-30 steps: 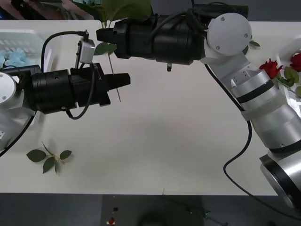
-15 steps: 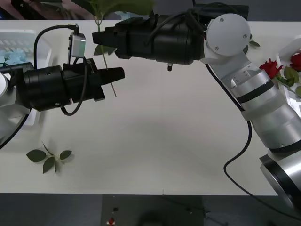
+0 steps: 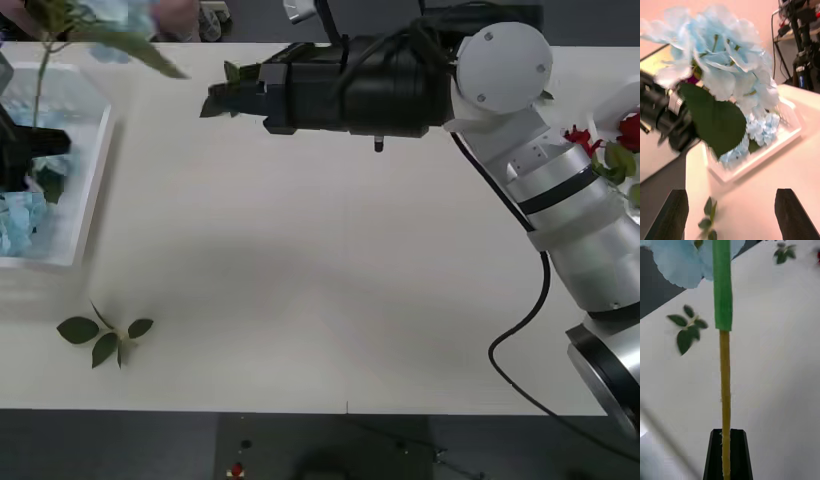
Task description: Put the red flowers into the right box and the blue flowers into the left box
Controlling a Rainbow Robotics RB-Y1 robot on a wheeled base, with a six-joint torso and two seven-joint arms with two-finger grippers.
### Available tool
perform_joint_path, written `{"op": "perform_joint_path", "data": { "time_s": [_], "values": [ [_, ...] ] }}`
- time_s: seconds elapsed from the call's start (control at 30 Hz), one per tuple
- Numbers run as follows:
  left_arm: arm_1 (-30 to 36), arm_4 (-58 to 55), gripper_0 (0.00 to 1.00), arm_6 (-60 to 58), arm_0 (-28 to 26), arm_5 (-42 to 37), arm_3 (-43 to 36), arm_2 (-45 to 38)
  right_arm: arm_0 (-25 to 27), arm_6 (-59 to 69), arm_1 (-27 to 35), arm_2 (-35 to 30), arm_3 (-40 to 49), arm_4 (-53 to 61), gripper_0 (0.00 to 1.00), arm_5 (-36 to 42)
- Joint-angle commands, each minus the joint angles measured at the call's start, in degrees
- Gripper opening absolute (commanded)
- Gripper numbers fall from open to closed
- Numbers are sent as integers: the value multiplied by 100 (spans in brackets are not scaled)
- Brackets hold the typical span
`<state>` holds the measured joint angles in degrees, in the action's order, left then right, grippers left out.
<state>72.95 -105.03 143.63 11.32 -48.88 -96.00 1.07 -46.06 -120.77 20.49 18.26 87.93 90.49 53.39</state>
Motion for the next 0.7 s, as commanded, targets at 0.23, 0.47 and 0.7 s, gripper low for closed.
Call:
{"op": "perform_joint_path", "data": {
  "time_s": [0.23,0.47,0.7],
  "values": [
    [888,1547,0,912,-640,283,1083,7,-70,-1915,1186,-455,-100,496,68,1552],
    [950,2083,0,1137,-1334,1425,1259,7,229,-3423,1687,-411,-302,1067,68,2149],
    [950,2223,0,1137,-1993,2594,1514,-28,255,-3423,2759,239,-92,2298,68,1798]
  ]
}}
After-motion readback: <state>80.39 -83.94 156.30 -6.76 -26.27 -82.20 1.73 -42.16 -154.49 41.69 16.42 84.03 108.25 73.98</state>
